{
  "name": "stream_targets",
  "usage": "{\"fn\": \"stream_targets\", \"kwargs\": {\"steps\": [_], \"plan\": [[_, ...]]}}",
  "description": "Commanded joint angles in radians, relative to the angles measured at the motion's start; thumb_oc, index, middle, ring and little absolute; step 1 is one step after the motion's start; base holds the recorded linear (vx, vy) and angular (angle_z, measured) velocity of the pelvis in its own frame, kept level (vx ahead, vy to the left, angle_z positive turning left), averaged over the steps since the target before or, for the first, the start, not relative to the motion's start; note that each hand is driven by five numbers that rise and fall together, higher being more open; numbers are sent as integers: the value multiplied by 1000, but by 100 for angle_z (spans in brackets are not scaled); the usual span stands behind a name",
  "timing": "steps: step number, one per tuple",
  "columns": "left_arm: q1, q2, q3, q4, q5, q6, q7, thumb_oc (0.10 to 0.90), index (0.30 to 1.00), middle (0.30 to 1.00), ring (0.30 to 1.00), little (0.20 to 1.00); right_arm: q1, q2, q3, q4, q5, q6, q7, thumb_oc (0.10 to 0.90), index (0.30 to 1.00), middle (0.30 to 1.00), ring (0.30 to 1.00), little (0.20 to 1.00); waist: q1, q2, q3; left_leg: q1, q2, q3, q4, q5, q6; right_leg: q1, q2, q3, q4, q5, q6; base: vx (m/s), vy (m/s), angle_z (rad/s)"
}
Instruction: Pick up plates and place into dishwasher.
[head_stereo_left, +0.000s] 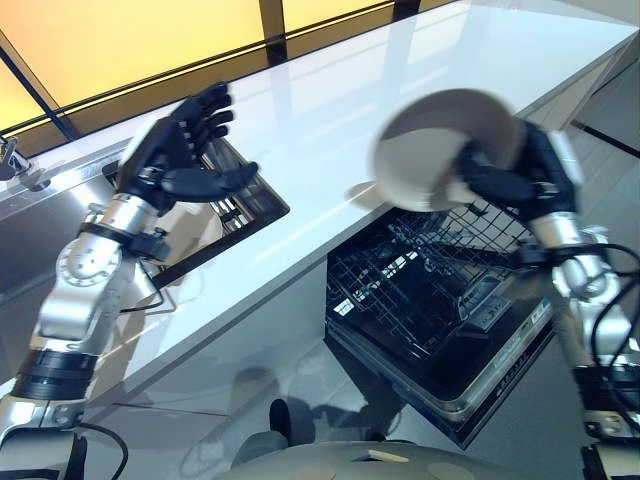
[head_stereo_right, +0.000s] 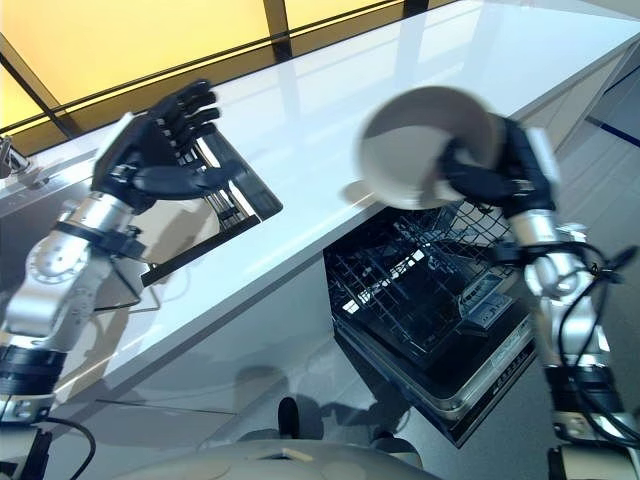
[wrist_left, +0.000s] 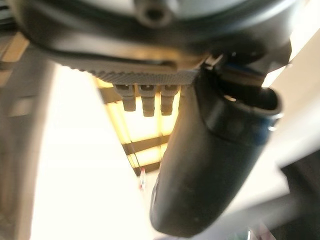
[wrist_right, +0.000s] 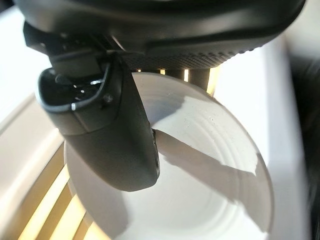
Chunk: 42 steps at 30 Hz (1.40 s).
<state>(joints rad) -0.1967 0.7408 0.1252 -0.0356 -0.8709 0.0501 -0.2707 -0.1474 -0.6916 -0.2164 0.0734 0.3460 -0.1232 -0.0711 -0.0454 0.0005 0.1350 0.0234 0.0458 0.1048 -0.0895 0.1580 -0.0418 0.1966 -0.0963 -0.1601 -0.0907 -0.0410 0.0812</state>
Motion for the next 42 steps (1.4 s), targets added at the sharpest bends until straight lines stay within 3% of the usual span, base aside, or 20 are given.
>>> {"fn": "stream_targets", "kwargs": {"steps": [1,3,4,5,7,9,12,13,14,16,20,21,23,26,28,33,36,42], "plan": [[-96,-81,-37,-84,-425,110,-217,800,900,900,900,900,-93,-66,30,-90,-33,-129,-29,100,300,300,300,200,9,2,-83,99,-50,-18,2,-157,6,-74,14,-18,3,99,31,0,0,0],[-120,-157,-105,-123,-558,194,-269,800,900,900,900,900,-122,-51,72,-103,-38,-130,-43,100,300,300,300,200,2,1,-80,104,-51,-13,2,-161,9,-72,13,-11,3,101,30,8,14,-6],[-120,-161,-108,-128,-570,199,-272,800,900,900,900,900,-123,-50,74,-104,-39,-130,-45,100,300,300,300,200,2,1,-80,105,-51,-13,2,-162,9,-72,13,-11,3,101,30,6,4,-8],[-130,-219,-151,-160,-697,272,-293,800,900,900,900,900,-134,-35,96,-116,-43,-138,-55,100,300,300,300,200,-3,-3,-79,109,-52,-10,2,-166,11,-70,13,-6,3,101,29,7,-4,-7],[-141,-276,-203,-181,-770,319,-336,800,900,900,900,900,-154,-31,121,-131,-43,-131,-72,100,300,300,300,200,-13,-8,-80,114,-51,-2,2,-172,12,-68,12,-3,3,99,29,6,-4,-3],[-133,-292,-253,-223,-747,244,-354,800,900,900,900,900,-157,-38,127,-148,-85,-125,-118,100,300,300,300,200,-20,-11,-80,115,-51,2,2,-175,12,-69,12,5,3,100,29,0,0,0],[-107,-286,-252,-268,-601,123,-334,800,900,900,900,900,-137,-44,111,-155,-178,-125,-171,100,300,300,300,200,-20,-12,-80,115,-49,7,2,-177,13,-71,11,9,3,99,31,0,10,-6],[-78,-249,-206,-288,-478,26,-272,800,900,900,900,900,-109,-64,80,-170,-273,-100,-192,100,300,300,300,200,-16,-11,-77,116,-49,8,2,-176,11,-71,11,10,3,100,32,2,15,-11],[-73,-239,-196,-290,-409,-21,-242,800,900,900,900,900,-103,-69,74,-173,-297,-91,-201,100,300,300,300,200,-15,-11,-76,117,-48,9,2,-176,11,-71,10,10,3,100,32,5,16,-10],[-31,-166,-96,-285,-118,-190,-69,800,900,900,900,900,-42,-102,14,-197,-377,-60,-217,100,300,300,300,200,-7,-11,-70,118,-48,10,2,-171,10,-67,8,2,3,103,34,-4,6,-2],[78,95,200,-118,403,-469,277,800,900,900,900,900,112,-195,-163,-208,-586,21,-247,100,300,300,300,200,12,-12,-77,112,-51,-3,2,-170,8,-62,9,-18,3,94,41,10,-1,-2],[99,149,266,-69,418,-490,332,800,900,900,900,900,140,-226,-190,-175,-635,48,-264,100,300,300,300,200,18,-13,-77,108,-50,-5,2,-166,6,-64,10,-22,3,94,41,4,-13,6],[119,181,307,-28,470,-541,430,800,900,900,900,900,160,-247,-191,-119,-701,83,-310,100,300,300,300,200,21,-14,-79,107,-50,-12,2,-172,4,-62,13,-23,4,85,41,34,-14,9],[146,202,354,-22,650,-577,679,800,900,900,900,900,190,-255,-177,-52,-780,120,-376,100,300,300,300,200,20,-17,-78,102,-51,-17,2,-166,3,-65,13,-25,4,87,40,16,-11,9],[148,207,369,-32,805,-558,827,800,900,900,900,900,195,-259,-161,-25,-801,139,-378,100,300,300,300,200,19,-20,-77,100,-53,-23,2,-165,4,-66,13,-25,4,87,37,-3,-9,12],[151,254,375,-43,1046,-458,984,800,900,900,900,900,188,-269,-115,-9,-788,144,-313,100,300,300,300,200,21,-22,-77,95,-57,-26,2,-157,3,-69,7,-34,5,96,37,18,-12,9],[168,289,389,-29,1101,-410,994,800,900,900,900,900,189,-273,-95,-5,-769,133,-263,100,300,300,300,200,23,-21,-78,100,-57,-28,2,-169,1,-64,6,-35,5,87,41,14,-3,0],[220,331,404,29,1023,-355,919,800,900,900,900,900,166,-248,2,0,-703,132,-176,100,300,300,300,200,36,-16,-69,103,-56,-30,2,-169,1,-61,1,-45,4,88,45,-1,-6,0]]}}
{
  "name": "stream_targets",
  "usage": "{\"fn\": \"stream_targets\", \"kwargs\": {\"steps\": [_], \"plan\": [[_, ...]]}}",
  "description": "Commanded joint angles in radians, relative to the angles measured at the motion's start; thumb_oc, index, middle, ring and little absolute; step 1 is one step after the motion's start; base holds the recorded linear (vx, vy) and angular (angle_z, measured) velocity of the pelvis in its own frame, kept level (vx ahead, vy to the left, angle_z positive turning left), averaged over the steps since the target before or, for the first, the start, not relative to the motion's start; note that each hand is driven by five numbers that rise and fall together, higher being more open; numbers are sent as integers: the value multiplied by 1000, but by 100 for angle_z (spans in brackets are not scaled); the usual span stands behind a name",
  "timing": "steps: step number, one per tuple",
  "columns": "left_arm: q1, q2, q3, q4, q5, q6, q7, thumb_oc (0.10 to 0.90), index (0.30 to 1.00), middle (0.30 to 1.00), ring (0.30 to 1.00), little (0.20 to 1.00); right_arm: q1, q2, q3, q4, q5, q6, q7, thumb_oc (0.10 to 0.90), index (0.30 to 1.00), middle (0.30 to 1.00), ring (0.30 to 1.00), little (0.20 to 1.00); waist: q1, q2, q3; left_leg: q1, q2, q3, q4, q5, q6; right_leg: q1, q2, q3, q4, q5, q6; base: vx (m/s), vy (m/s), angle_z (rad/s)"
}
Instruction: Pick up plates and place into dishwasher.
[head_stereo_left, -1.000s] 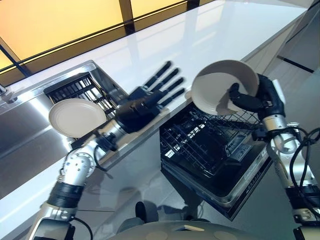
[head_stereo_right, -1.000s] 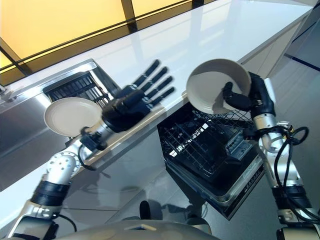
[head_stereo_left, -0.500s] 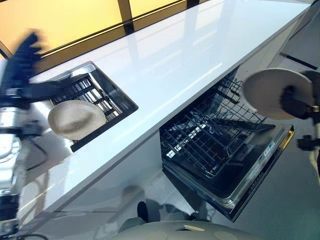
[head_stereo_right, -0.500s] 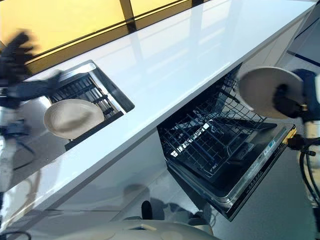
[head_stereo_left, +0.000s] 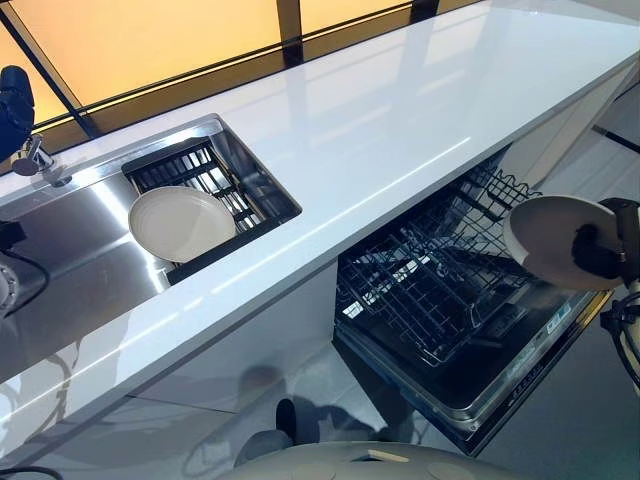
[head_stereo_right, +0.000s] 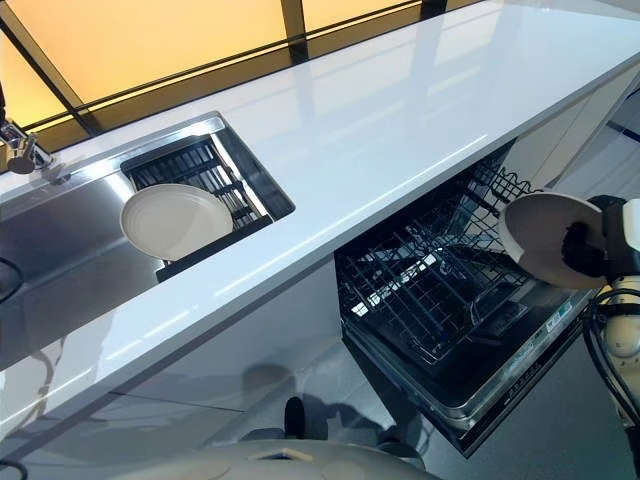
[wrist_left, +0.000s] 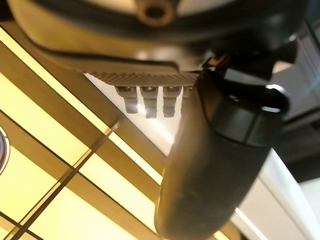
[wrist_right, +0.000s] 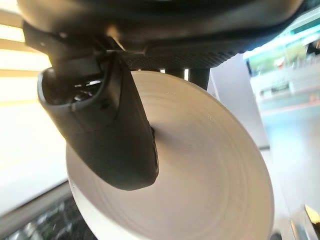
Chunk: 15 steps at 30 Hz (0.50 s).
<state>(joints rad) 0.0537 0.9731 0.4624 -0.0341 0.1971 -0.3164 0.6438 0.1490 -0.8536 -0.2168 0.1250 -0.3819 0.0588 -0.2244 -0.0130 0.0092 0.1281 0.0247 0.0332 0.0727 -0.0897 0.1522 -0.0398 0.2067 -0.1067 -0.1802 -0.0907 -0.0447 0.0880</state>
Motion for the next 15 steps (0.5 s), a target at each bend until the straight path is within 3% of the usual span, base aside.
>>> {"fn": "stream_targets", "kwargs": {"steps": [1,7,15], "plan": [[-30,96,57,40,-63,22,-16,800,900,900,900,900,-146,-73,36,-44,35,-24,-4,100,300,300,300,200,8,-23,-56,99,-44,2,2,-153,0,-74,10,-28,4,100,35,-39,-19,2],[-54,80,-5,71,-63,35,-37,800,900,900,900,900,-232,-18,191,27,85,59,45,100,300,300,300,200,31,-18,-39,104,-43,-19,2,-161,-1,-63,7,-36,4,89,34,9,-2,8],[-154,0,-157,38,-55,34,-87,800,900,900,900,900,-381,91,377,178,183,123,3,100,300,300,300,200,68,-18,-29,103,-47,-41,2,-161,0,-52,0,-57,3,86,28,14,7,12]]}}
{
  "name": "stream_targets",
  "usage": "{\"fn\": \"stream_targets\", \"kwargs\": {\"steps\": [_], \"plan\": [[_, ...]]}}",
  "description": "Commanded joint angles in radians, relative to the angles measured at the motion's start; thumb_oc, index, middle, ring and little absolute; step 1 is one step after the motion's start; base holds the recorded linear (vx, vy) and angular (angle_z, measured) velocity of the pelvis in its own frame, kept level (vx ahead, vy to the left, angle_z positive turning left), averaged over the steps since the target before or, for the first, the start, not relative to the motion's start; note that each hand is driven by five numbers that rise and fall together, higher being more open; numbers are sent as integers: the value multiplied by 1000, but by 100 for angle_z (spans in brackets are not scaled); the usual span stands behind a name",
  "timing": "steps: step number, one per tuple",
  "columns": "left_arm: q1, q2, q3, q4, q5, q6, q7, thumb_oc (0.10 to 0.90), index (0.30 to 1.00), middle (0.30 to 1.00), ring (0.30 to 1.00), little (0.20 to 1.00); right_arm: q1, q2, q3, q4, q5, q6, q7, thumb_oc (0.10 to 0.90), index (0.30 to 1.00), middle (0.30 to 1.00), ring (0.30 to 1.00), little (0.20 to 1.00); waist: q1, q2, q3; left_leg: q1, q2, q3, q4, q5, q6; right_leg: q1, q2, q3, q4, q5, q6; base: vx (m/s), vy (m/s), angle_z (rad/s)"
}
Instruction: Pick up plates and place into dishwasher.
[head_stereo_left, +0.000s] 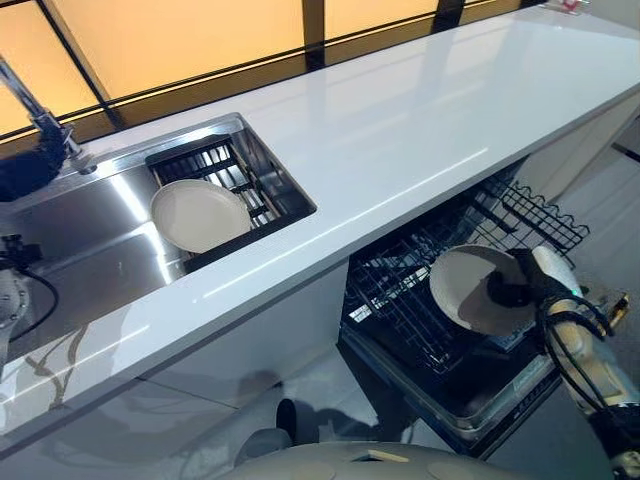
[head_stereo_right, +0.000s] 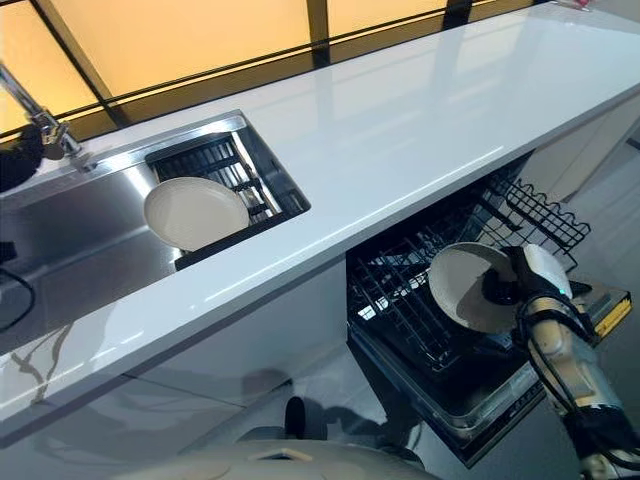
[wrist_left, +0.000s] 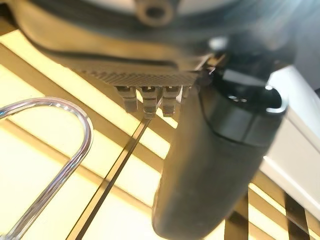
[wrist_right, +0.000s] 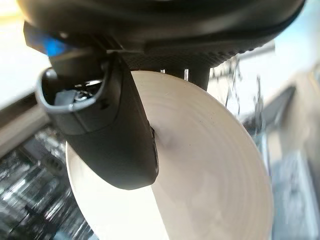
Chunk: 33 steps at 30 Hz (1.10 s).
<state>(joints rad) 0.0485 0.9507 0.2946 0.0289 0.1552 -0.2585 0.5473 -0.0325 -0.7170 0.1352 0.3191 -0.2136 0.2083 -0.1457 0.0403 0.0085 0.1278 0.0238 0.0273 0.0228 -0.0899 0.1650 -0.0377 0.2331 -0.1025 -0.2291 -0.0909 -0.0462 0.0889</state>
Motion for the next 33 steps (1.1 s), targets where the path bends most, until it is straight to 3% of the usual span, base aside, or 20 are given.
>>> {"fn": "stream_targets", "kwargs": {"steps": [1,9,16,24,33], "plan": [[-155,19,2,-25,-10,-23,5,800,900,900,900,900,-209,-42,33,-8,14,-22,-77,100,300,300,300,200,17,-18,-28,104,-41,8,3,-174,-2,-78,-4,-9,4,88,27,18,6,12],[-239,-23,-87,-21,-13,1,-19,800,900,900,900,900,-327,36,138,81,43,34,-93,100,300,300,300,200,38,-19,-25,100,-44,-3,3,-171,-3,-77,-8,-18,4,88,25,-3,3,1],[-315,-56,-170,-23,-20,39,-90,800,900,900,900,900,-434,96,235,155,-9,76,-70,100,300,300,300,200,58,-18,-26,93,-45,-11,3,-167,-6,-74,-12,-29,4,88,25,-1,17,12],[-349,-65,-185,-42,-22,35,-112,800,900,900,900,900,-471,135,315,194,-117,118,-9,100,300,300,300,200,72,-20,-28,84,-49,-17,3,-154,-2,-78,-18,-40,4,98,24,-18,6,5],[-362,-75,-203,-43,-13,60,-143,800,900,900,900,900,-492,176,364,196,-111,145,7,100,300,300,300,200,81,-19,-28,89,-48,-22,3,-162,-4,-68,-16,-41,4,86,21,-5,1,1]]}}
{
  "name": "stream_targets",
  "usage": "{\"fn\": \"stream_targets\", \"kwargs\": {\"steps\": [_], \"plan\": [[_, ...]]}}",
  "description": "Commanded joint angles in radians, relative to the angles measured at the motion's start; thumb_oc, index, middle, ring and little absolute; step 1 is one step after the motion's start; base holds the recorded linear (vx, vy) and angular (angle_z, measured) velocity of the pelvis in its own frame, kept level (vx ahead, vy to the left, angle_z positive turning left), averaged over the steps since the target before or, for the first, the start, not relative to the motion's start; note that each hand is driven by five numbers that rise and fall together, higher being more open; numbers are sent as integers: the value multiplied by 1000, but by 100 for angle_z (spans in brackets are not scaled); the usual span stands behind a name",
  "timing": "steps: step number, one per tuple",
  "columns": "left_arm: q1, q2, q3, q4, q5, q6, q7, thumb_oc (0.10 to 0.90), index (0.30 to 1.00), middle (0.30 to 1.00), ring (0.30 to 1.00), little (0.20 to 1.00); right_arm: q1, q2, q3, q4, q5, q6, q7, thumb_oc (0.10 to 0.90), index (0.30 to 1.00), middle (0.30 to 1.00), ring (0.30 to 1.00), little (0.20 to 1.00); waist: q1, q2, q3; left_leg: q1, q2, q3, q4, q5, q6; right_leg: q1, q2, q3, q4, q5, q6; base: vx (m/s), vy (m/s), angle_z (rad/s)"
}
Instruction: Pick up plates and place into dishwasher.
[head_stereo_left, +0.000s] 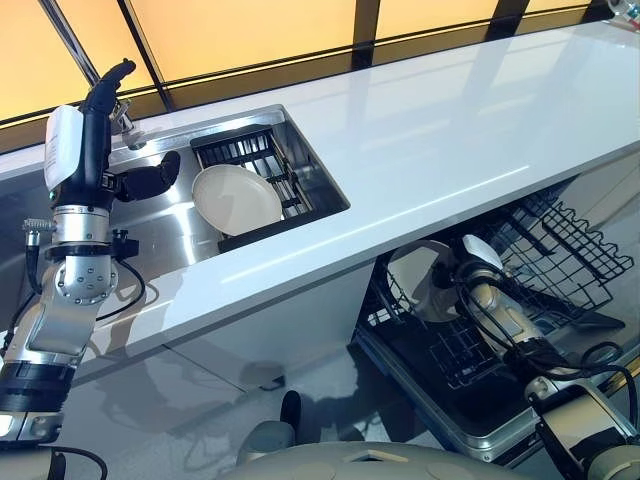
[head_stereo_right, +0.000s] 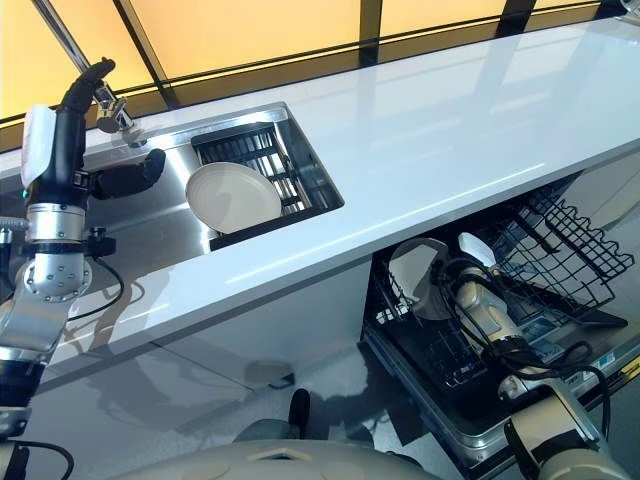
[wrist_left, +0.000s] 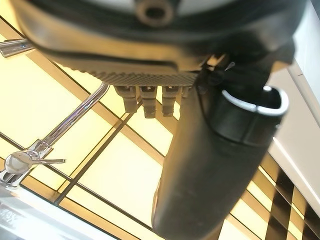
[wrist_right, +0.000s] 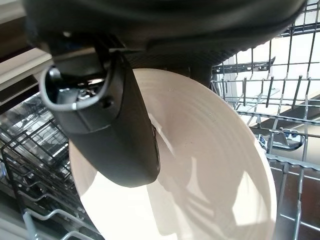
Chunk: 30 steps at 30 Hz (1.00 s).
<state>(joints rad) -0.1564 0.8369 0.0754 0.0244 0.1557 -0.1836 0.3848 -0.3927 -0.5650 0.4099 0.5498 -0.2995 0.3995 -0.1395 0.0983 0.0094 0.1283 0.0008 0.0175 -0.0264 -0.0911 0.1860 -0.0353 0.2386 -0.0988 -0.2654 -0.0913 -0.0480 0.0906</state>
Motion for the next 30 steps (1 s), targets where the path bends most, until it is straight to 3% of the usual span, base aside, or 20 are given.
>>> {"fn": "stream_targets", "kwargs": {"steps": [1,2,3,4,5,16,30], "plan": [[-160,41,14,-38,-13,-12,17,800,900,900,900,900,-133,26,88,-37,-23,-44,5,100,300,300,300,200,23,-20,-26,108,-39,27,4,-172,-5,-78,-21,-6,4,97,19,-40,5,1],[-161,42,14,-37,-13,-13,15,800,900,900,900,900,-132,27,87,-42,-20,-41,8,191,378,378,378,291,23,-20,-26,107,-40,27,4,-172,-5,-78,-21,-5,4,97,19,0,0,0],[-162,44,14,-36,-15,-18,15,800,900,900,900,900,-132,29,86,-49,-14,-39,11,528,667,667,667,628,23,-21,-28,111,-38,27,4,-182,-7,-74,-20,-4,5,89,21,0,0,0],[-161,47,17,-40,-19,-17,15,800,900,900,900,900,-127,27,83,-56,-7,-41,16,693,808,808,808,793,23,-21,-29,111,-38,27,4,-182,-7,-75,-20,-3,4,88,21,0,0,0],[-160,48,21,-43,-20,-18,18,800,900,900,900,900,-124,27,80,-68,-1,-40,23,800,900,900,900,900,22,-21,-28,110,-37,29,4,-181,-7,-75,-20,-3,5,89,21,0,0,0],[-127,38,47,-48,3,8,6,800,900,900,900,900,-28,19,1,-254,104,-14,58,800,900,900,900,900,-14,-24,-21,112,-37,46,4,-175,-3,-85,-16,20,5,97,21,-15,3,0],[-46,40,107,-80,15,24,2,800,900,900,900,900,135,-42,-168,-463,180,-75,-6,800,900,900,900,900,-62,-21,-20,122,-37,71,4,-183,0,-91,-7,58,4,99,28,-3,2,-4]]}}
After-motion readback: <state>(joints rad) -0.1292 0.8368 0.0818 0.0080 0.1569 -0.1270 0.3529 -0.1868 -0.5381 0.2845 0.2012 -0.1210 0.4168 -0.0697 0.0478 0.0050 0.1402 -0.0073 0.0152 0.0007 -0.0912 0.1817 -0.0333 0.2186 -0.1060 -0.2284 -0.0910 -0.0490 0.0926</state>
